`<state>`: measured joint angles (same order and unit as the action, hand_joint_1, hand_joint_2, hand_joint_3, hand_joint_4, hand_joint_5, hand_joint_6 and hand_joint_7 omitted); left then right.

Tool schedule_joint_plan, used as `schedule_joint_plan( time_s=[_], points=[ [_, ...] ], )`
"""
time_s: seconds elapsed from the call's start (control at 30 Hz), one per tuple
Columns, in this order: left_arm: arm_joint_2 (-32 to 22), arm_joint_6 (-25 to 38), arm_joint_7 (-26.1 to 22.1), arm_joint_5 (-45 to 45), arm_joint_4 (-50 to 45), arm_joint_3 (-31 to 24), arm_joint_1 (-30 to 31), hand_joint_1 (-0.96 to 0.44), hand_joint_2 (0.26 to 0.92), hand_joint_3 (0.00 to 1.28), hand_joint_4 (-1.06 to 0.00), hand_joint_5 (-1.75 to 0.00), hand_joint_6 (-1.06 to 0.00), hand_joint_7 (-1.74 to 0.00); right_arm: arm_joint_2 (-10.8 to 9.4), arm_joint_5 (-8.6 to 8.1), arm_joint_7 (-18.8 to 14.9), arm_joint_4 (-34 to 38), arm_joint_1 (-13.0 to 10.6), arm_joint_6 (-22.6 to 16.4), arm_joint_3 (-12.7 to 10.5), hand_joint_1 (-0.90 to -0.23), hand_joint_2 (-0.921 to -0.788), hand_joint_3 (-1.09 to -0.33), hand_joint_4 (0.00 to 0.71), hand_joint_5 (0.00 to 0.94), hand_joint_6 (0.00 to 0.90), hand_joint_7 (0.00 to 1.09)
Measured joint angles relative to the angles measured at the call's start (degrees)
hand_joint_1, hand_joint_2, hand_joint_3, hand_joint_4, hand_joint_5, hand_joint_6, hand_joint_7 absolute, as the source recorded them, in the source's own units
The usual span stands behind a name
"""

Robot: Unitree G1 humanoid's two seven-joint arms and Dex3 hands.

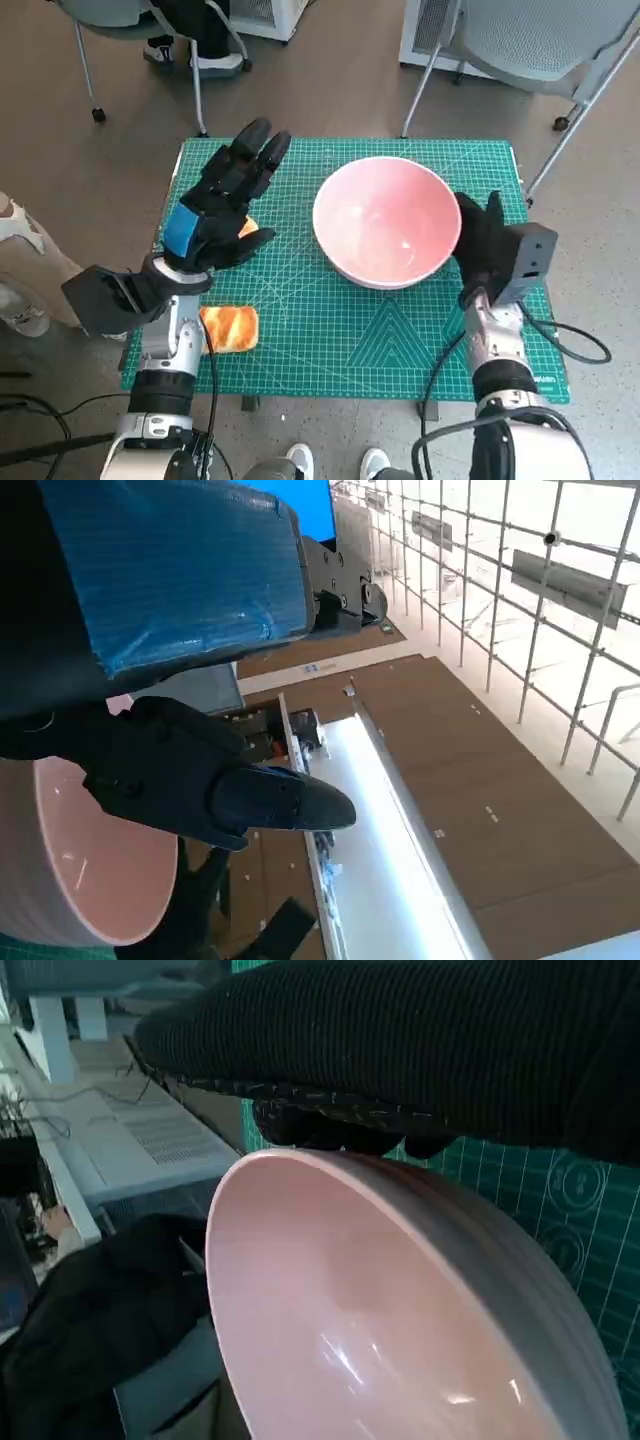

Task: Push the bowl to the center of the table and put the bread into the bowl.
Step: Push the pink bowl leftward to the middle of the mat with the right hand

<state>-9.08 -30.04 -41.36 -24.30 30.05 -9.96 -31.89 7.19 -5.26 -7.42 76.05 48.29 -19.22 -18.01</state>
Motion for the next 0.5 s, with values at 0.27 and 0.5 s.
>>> schedule_joint_plan(
  time_s=[0.27,0.5],
  points=[
    [0.0,0.0,-0.1,0.0,0.2,0.0,0.0,-0.59,0.921,0.21,-0.12,0.00,-0.24,-0.06,-0.7,0.71,-0.1,0.0,0.0,-0.4,0.5,-0.594,-0.921,-0.795,0.234,0.009,0.274,0.15],
    [-0.1,0.0,-0.2,0.0,0.2,0.0,0.0,-0.59,0.921,0.21,-0.12,0.00,-0.24,-0.05,-0.5,0.68,-0.9,0.0,0.0,-0.9,0.2,-0.593,-0.921,-0.800,0.235,0.007,0.273,0.14]
  ],
)
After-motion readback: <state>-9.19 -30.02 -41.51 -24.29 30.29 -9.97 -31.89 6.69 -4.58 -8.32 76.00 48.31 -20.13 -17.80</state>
